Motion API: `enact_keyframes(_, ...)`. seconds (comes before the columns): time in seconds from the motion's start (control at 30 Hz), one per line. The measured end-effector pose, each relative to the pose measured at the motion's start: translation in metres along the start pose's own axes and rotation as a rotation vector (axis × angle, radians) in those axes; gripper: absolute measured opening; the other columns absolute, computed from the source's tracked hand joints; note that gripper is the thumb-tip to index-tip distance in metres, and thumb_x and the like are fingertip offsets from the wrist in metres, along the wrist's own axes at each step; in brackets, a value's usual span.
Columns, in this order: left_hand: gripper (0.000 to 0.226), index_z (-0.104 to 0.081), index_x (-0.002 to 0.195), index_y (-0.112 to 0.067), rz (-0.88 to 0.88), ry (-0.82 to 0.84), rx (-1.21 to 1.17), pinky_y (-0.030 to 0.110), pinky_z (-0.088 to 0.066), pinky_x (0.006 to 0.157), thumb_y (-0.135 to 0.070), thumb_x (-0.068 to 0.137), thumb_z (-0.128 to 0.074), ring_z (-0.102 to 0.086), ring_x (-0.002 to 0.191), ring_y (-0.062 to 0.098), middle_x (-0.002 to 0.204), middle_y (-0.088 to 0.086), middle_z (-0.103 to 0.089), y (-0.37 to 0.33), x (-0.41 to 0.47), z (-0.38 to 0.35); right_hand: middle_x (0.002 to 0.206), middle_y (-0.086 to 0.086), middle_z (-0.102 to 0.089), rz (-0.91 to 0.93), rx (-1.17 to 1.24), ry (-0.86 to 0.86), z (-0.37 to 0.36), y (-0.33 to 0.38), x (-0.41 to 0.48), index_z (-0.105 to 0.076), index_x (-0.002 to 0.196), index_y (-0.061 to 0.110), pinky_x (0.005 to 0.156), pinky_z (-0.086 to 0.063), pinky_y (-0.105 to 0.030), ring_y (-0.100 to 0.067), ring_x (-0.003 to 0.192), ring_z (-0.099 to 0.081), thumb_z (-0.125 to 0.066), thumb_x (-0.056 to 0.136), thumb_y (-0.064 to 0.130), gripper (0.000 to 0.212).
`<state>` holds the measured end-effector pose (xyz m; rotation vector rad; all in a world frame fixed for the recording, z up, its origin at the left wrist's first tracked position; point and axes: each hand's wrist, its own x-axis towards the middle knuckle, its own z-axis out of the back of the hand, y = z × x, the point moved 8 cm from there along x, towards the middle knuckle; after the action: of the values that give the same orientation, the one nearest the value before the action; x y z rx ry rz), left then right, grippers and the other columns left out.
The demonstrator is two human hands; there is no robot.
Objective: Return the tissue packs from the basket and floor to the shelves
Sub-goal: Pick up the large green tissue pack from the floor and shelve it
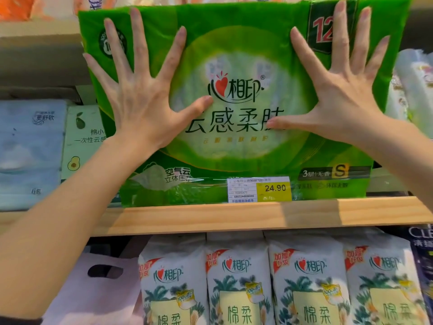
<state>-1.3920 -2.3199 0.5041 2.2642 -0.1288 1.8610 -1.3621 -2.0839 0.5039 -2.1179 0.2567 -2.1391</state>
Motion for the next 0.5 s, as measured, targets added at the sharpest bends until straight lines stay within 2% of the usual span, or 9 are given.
enact_keyframes(0.27, 0.086, -0.004, 0.144, -0.044, -0.008, 0.045, -0.018, 0.071, 0.004, 0.103, -0.085, 0.071, -0.023, 0.004, 0.141, 0.047, 0.157, 0.018, 0.002, 0.003, 0.004, -0.008, 0.153, -0.024, 0.013, -0.007, 0.006, 0.062, -0.005, -0.003, 0.003, 0.001, 0.145, 0.040, 0.103, 0.011, -0.067, -0.051, 0.136, 0.015, -0.034, 0.044, 0.094, 0.119)
enact_keyframes(0.43, 0.082, 0.005, 0.140, -0.051, -0.036, 0.305, -0.011, 0.073, 0.003, 0.105, -0.086, 0.069, -0.014, 0.005, 0.142, 0.042, 0.157, 0.012, 0.008, 0.001, 0.005, -0.066, 0.154, -0.009, 0.022, -0.051, 0.074, 0.345, -0.062, -0.007, 0.003, 0.003, 0.140, 0.051, 0.106, 0.009, -0.067, -0.039, 0.139, 0.020, -0.032, 0.044, 0.093, 0.111)
enact_keyframes(0.5, 0.078, 0.004, 0.140, -0.052, -0.031, 0.338, -0.026, 0.072, 0.005, 0.105, -0.084, 0.071, -0.014, 0.009, 0.142, 0.041, 0.157, 0.011, 0.008, -0.001, -0.005, -0.083, 0.155, -0.007, 0.018, -0.079, 0.103, 0.373, -0.079, -0.009, -0.005, 0.003, 0.139, 0.052, 0.106, 0.010, -0.065, -0.036, 0.140, 0.020, -0.031, 0.049, 0.089, 0.103)
